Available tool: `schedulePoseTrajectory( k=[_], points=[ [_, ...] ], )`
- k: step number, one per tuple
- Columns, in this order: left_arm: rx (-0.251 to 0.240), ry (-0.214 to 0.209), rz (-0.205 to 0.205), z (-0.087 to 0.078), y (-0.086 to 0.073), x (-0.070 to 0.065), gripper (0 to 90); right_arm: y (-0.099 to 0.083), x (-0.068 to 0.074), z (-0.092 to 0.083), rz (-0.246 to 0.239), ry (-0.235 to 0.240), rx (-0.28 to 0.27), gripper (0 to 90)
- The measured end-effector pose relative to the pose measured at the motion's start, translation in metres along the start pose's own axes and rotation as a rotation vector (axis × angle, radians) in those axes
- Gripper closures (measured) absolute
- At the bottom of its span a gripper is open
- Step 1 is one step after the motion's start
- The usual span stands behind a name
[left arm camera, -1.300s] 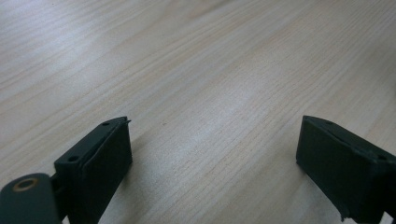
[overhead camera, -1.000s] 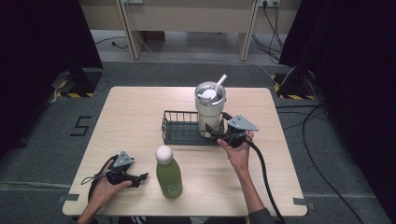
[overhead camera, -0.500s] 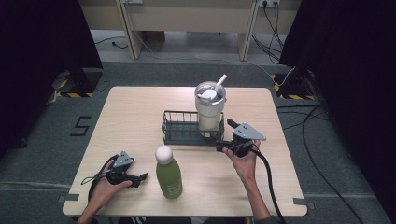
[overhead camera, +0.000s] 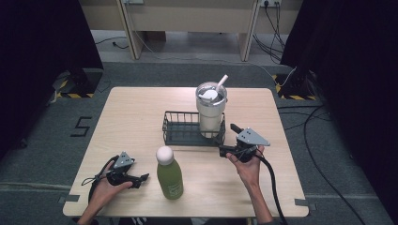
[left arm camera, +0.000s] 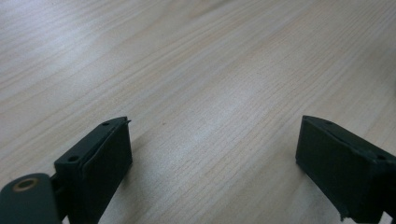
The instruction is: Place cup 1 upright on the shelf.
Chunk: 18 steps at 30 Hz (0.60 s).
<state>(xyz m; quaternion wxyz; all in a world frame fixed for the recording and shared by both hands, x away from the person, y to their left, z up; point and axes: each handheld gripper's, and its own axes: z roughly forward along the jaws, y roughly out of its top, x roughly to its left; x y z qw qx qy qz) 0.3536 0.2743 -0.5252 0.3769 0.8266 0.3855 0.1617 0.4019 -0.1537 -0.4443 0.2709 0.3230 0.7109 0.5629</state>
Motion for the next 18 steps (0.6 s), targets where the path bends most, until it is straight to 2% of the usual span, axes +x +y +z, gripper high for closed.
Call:
schedulePoseTrajectory(
  k=[18],
  points=[
    [0.0,-0.001,0.0,0.0,0.0,0.0,9.9,-0.011,0.002,-0.029,0.008,-0.001,0.01,15.1]
  ],
)
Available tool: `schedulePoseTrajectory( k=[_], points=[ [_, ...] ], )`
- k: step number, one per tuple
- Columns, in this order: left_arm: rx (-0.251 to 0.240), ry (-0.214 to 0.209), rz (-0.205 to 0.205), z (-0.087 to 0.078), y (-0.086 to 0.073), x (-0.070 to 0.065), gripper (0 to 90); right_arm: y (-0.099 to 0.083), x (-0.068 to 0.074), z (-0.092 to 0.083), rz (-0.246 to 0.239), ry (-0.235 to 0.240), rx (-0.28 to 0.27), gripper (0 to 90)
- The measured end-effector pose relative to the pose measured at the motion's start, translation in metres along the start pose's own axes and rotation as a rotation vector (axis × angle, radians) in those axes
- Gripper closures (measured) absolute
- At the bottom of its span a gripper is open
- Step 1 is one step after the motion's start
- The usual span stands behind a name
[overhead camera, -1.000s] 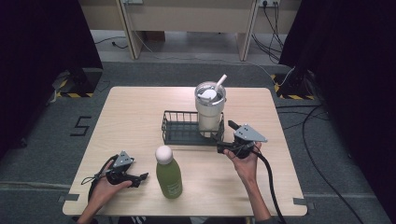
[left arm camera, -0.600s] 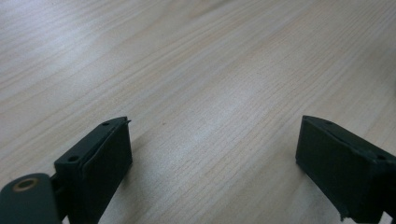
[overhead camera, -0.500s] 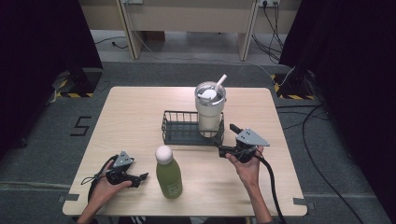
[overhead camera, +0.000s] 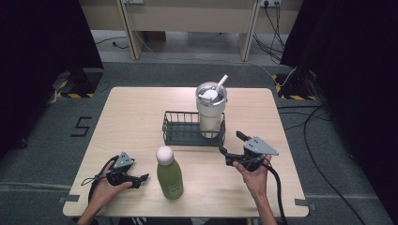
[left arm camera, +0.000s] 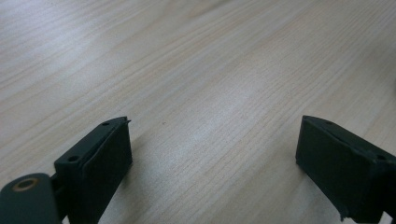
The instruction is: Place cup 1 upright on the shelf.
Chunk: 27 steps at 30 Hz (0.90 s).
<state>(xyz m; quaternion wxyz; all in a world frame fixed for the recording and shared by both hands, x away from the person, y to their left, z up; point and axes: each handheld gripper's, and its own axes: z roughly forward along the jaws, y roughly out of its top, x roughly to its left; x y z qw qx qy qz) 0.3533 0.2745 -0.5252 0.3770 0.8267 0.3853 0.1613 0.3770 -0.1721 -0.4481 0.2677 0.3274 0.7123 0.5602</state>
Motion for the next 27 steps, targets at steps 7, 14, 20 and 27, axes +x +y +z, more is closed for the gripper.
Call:
schedulePoseTrajectory(
  k=[7,14,20,27],
  points=[
    [0.001,0.0,0.001,0.0,0.0,0.0,9.9,-0.007,0.0,-0.008,0.009,-0.001,0.011,15.2],
    [0.001,0.0,0.001,0.0,0.0,0.0,9.9,-0.019,0.0,-0.017,0.021,-0.003,0.034,15.2],
    [0.001,0.001,0.001,0.0,0.0,0.0,9.8,-0.029,0.001,-0.023,0.04,0.003,0.057,15.2],
    [0.001,0.0,0.0,0.0,0.0,0.0,9.8,-0.037,0.002,-0.029,0.032,-0.009,0.088,15.3]
  ],
)
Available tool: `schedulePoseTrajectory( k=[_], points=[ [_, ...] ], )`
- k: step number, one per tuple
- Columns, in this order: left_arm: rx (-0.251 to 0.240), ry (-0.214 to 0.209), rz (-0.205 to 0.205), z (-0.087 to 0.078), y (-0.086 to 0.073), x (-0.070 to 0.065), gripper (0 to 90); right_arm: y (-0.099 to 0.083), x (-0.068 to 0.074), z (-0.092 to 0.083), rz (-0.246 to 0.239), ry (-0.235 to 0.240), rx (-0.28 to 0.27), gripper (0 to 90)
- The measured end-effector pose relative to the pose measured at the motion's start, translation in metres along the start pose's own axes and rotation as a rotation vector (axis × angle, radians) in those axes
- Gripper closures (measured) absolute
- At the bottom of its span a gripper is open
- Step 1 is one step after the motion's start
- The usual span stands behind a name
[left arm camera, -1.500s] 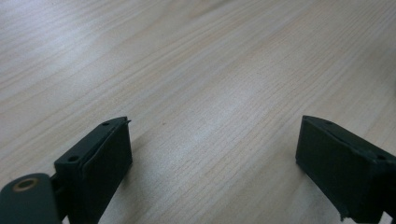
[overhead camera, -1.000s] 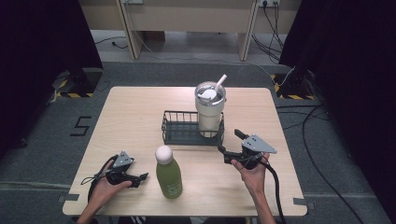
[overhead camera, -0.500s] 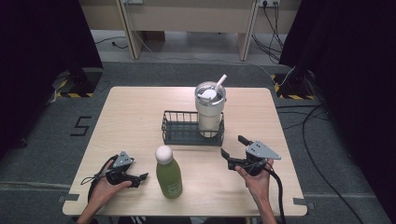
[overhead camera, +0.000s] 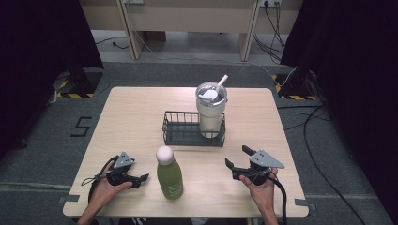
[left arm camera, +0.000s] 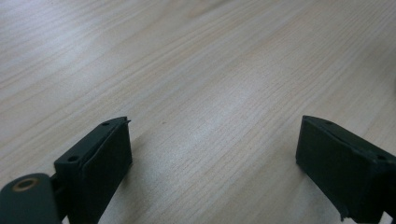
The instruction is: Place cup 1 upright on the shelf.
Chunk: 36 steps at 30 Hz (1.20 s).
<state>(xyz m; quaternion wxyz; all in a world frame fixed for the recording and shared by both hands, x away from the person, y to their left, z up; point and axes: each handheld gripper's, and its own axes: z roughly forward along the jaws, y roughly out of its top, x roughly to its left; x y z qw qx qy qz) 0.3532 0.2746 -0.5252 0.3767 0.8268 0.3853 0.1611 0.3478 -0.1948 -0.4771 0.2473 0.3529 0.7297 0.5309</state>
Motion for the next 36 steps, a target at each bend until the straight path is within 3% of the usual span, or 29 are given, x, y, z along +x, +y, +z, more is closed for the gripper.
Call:
schedulePoseTrajectory(
  k=[9,24,36],
  points=[
    [0.0,0.0,0.0,0.0,0.0,0.0,9.8,-0.013,0.0,-0.011,0.016,-0.005,0.046,15.4],
    [0.0,0.0,0.0,0.0,0.0,0.0,9.8,-0.026,0.006,-0.016,-0.011,-0.007,0.143,15.8],
    [0.0,0.0,0.0,0.0,0.0,0.0,9.8,-0.039,0.008,-0.022,-0.031,-0.016,0.279,16.3]
  ],
)
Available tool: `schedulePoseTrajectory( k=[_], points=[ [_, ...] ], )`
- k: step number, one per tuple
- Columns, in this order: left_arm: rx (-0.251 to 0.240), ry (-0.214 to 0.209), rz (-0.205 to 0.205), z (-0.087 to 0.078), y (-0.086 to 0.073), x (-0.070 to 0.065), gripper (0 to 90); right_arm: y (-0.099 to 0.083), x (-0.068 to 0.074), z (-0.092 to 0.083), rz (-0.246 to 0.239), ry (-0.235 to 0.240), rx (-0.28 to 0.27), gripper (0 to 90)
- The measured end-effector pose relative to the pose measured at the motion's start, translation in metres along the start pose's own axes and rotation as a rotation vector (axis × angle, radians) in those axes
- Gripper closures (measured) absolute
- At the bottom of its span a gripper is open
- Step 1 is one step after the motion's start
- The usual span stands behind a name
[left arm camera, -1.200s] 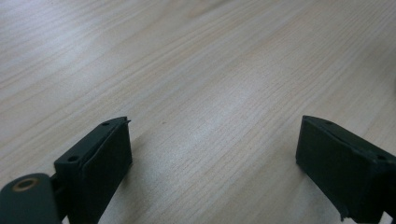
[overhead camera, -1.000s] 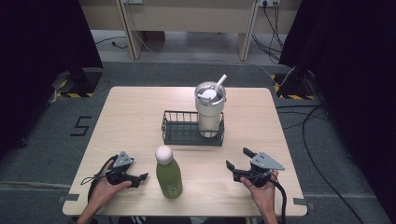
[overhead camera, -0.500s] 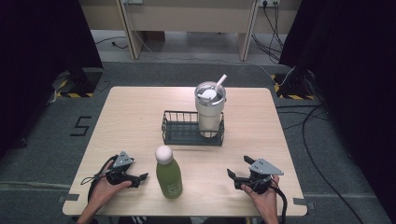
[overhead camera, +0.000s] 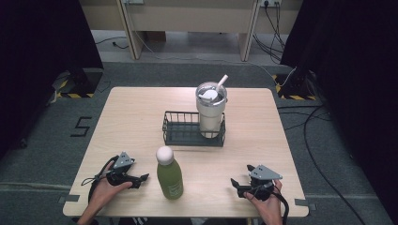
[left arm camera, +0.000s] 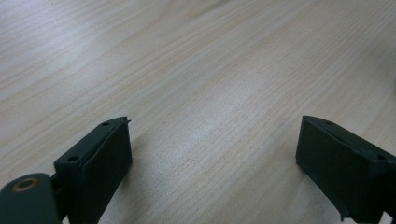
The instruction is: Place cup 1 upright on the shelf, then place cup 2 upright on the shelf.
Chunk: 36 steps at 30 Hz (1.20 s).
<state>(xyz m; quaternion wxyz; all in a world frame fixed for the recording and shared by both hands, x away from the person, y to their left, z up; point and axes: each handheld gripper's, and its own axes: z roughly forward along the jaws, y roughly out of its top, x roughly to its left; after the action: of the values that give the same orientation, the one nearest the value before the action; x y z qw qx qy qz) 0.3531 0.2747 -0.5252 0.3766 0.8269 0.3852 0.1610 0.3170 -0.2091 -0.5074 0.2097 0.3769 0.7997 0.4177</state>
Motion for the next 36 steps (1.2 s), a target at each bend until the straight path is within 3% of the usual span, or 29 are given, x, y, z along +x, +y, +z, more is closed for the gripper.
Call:
schedulePoseTrajectory(
  k=[14,18,36],
  points=[
    [0.0,0.0,0.0,0.0,0.0,0.0,9.8,-0.01,0.002,0.001,0.009,0.013,0.1,16.8],
    [0.0,0.0,0.0,0.0,0.0,0.0,9.8,-0.011,0.004,0.002,0.002,0.006,0.158,16.0],
    [0.002,-0.001,0.005,0.0,0.0,0.0,10.1,-0.012,0.002,0.002,0.012,0.013,0.166,14.2]
  ],
)
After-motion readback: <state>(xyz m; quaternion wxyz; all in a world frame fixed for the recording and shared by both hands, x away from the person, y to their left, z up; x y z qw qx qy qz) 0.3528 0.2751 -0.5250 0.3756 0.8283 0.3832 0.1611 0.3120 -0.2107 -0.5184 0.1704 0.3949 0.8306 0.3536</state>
